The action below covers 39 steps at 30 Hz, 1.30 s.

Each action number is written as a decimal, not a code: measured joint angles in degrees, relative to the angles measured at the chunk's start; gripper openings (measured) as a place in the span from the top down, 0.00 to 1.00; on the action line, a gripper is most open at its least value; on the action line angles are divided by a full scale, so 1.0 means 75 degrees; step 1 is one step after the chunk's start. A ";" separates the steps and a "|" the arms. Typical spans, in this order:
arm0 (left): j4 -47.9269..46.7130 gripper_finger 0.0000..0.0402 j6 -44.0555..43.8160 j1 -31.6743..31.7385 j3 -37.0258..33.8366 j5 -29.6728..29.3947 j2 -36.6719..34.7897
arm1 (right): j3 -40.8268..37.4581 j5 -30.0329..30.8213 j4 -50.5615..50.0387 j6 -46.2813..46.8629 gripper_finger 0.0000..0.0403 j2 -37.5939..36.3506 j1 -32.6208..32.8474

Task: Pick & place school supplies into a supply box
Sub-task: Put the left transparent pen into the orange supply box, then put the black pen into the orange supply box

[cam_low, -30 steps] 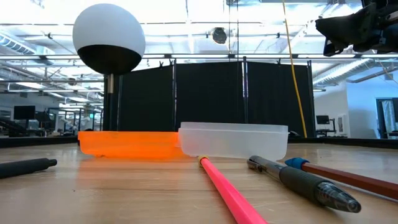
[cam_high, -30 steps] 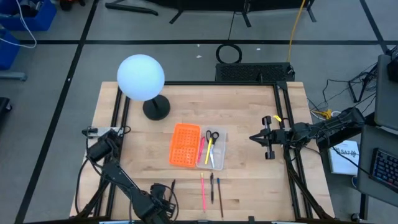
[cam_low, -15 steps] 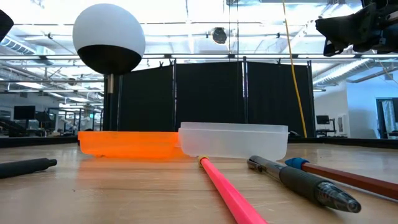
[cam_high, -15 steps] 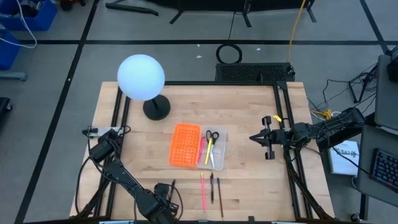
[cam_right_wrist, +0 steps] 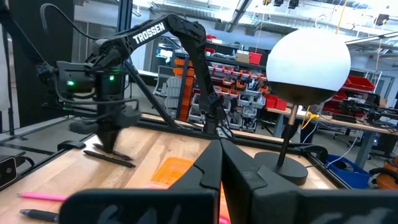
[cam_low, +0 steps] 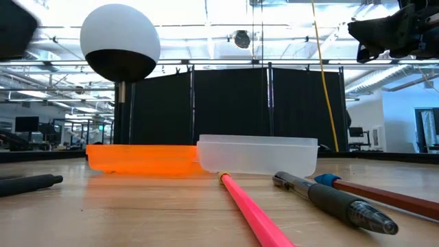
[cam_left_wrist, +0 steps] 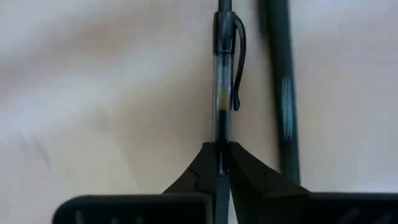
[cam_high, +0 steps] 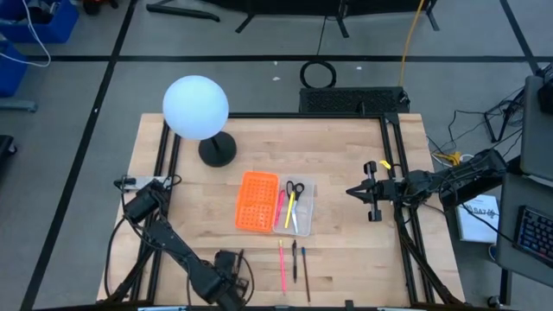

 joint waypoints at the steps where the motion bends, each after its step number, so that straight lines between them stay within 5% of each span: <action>1: -0.0134 0.94 -0.0031 0.0022 -0.0010 -0.0206 -0.0048 | 0.0000 0.0000 0.0000 0.0001 1.00 0.0000 0.0000; 12: -0.0085 0.95 0.0364 0.0211 0.0020 -0.1324 -0.0991 | 0.0000 0.0000 -0.0019 0.0001 1.00 0.0003 0.0000; 19: 0.0778 1.00 0.2718 0.1704 0.0038 -0.1428 -0.1732 | 0.0000 0.0000 -0.0064 0.0004 1.00 0.0006 0.0000; 28: 0.1438 0.99 0.5185 0.3160 0.0044 -0.0574 -0.1852 | 0.0000 -0.0003 -0.0524 0.0147 1.00 0.0009 0.0000; 39: 0.1398 0.82 0.6041 0.2548 0.0047 -0.0366 -0.1835 | 0.0000 -0.0003 -0.0579 0.0147 1.00 0.0009 0.0000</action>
